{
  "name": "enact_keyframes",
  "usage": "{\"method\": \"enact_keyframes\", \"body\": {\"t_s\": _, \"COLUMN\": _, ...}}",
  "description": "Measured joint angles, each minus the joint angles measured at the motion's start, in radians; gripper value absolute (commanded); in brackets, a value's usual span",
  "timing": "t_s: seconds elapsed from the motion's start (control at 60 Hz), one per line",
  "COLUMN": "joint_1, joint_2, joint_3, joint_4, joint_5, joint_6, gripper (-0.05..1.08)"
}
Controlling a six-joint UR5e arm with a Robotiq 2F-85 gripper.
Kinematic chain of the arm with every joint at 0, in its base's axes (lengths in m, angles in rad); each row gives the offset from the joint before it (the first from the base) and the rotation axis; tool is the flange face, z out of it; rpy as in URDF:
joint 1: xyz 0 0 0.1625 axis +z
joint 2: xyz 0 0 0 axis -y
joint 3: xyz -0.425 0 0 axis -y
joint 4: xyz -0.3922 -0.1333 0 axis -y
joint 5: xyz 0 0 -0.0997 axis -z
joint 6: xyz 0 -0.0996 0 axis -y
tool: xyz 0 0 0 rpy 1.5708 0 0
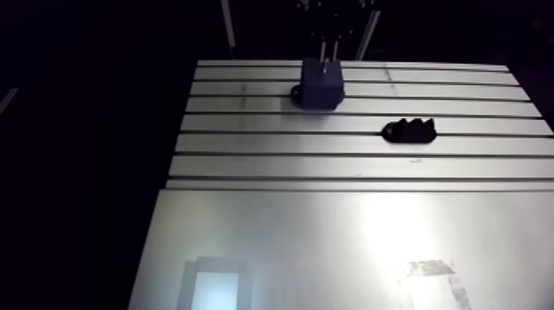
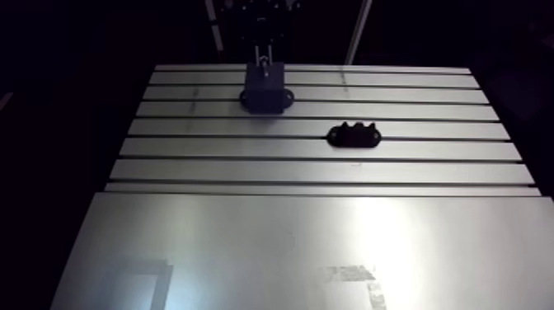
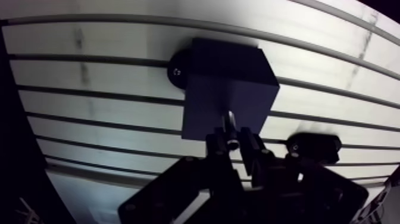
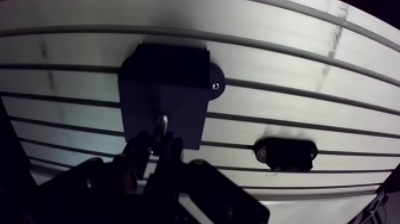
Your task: Pick up the M10 bolt and insert it into the hole until fully seated.
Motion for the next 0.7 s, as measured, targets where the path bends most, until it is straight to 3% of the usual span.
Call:
{"method": "enact_keyframes", "body": {"t_s": 0.1, "joint_1": 0.000, "joint_2": 0.000, "joint_3": 0.004, "joint_4": 0.000, "joint_5": 0.000, "joint_6": 0.000, "gripper": 0.89}}
{"method": "enact_keyframes", "body": {"t_s": 0.117, "joint_1": 0.000, "joint_2": 0.000, "joint_3": 0.004, "joint_4": 0.000, "joint_5": 0.000, "joint_6": 0.000, "gripper": 0.69}}
{"method": "enact_keyframes", "body": {"t_s": 0.133, "joint_1": 0.000, "joint_2": 0.000, "joint_3": 0.005, "joint_4": 0.000, "joint_5": 0.000, "joint_6": 0.000, "gripper": 0.69}}
{"method": "enact_keyframes", "body": {"t_s": 0.15, "joint_1": 0.000, "joint_2": 0.000, "joint_3": 0.006, "joint_4": 0.000, "joint_5": 0.000, "joint_6": 0.000, "gripper": 0.36}}
{"method": "enact_keyframes", "body": {"t_s": 0.167, "joint_1": 0.000, "joint_2": 0.000, "joint_3": 0.006, "joint_4": 0.000, "joint_5": 0.000, "joint_6": 0.000, "gripper": 0.36}}
{"method": "enact_keyframes", "body": {"t_s": 0.183, "joint_1": 0.000, "joint_2": 0.000, "joint_3": 0.007, "joint_4": 0.000, "joint_5": 0.000, "joint_6": 0.000, "gripper": 0.04}}
{"method": "enact_keyframes", "body": {"t_s": 0.7, "joint_1": -0.011, "joint_2": -0.050, "joint_3": 0.040, "joint_4": -0.039, "joint_5": 0.011, "joint_6": -0.040, "gripper": 0.00}}
